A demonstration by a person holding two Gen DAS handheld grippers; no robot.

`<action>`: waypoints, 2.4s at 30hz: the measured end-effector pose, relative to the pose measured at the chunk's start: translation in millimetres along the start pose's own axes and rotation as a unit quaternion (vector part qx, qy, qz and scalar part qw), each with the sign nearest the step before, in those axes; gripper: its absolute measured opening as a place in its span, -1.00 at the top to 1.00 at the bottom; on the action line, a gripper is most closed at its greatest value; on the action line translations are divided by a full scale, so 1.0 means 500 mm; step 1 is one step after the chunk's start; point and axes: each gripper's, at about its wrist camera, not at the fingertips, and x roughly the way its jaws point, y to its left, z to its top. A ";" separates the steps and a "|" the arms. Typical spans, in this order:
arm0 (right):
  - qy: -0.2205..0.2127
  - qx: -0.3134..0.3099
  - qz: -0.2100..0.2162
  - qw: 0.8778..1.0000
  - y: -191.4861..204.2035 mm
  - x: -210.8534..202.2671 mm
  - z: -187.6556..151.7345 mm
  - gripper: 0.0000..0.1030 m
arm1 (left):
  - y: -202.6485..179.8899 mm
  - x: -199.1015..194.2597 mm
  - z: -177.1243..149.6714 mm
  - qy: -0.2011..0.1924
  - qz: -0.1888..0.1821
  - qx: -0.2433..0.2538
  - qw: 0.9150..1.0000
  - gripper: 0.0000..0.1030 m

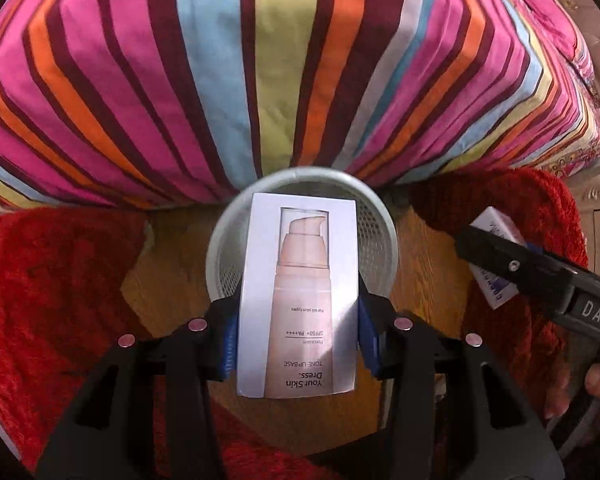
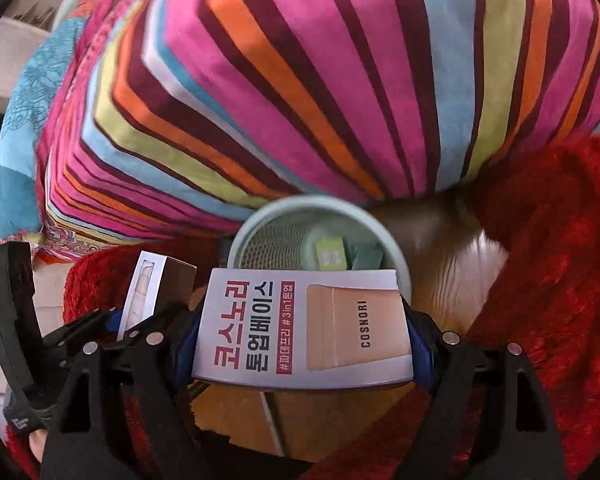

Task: Collect trash
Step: 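Carry both boxes from the bed over the white mesh wastebasket, then open both tools above the wastebasket to drop the two boxes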

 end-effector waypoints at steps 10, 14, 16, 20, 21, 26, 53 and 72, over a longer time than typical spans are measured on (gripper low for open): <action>0.068 0.032 -0.014 0.997 -0.011 0.079 0.018 -0.49 | 0.016 0.056 0.005 0.049 0.011 -0.020 0.999 0.10; 0.087 0.043 -0.011 0.995 -0.011 0.107 0.020 -0.49 | 0.024 0.081 0.010 0.068 0.011 -0.026 0.997 0.10; 0.095 0.047 -0.011 0.994 -0.012 0.119 0.021 -0.49 | 0.027 0.095 0.012 0.077 0.011 -0.029 0.997 0.10; 0.112 0.061 -0.015 0.992 -0.023 0.146 0.022 -0.49 | 0.029 0.117 0.019 0.093 0.013 -0.036 0.995 0.10; 0.115 0.067 -0.016 0.991 -0.028 0.151 0.023 -0.49 | 0.031 0.125 0.021 0.097 0.016 -0.039 0.994 0.09; 0.129 0.097 -0.015 0.987 -0.049 0.180 0.027 -0.49 | 0.035 0.167 0.028 0.126 0.018 -0.049 0.991 0.09; 0.182 0.169 -0.007 0.969 -0.085 0.272 0.020 -0.49 | 0.043 0.266 0.047 0.193 0.017 -0.075 0.978 0.02; 0.180 0.216 0.001 0.960 -0.117 0.277 0.010 -0.85 | 0.071 0.259 0.041 0.198 0.013 -0.104 0.975 -0.59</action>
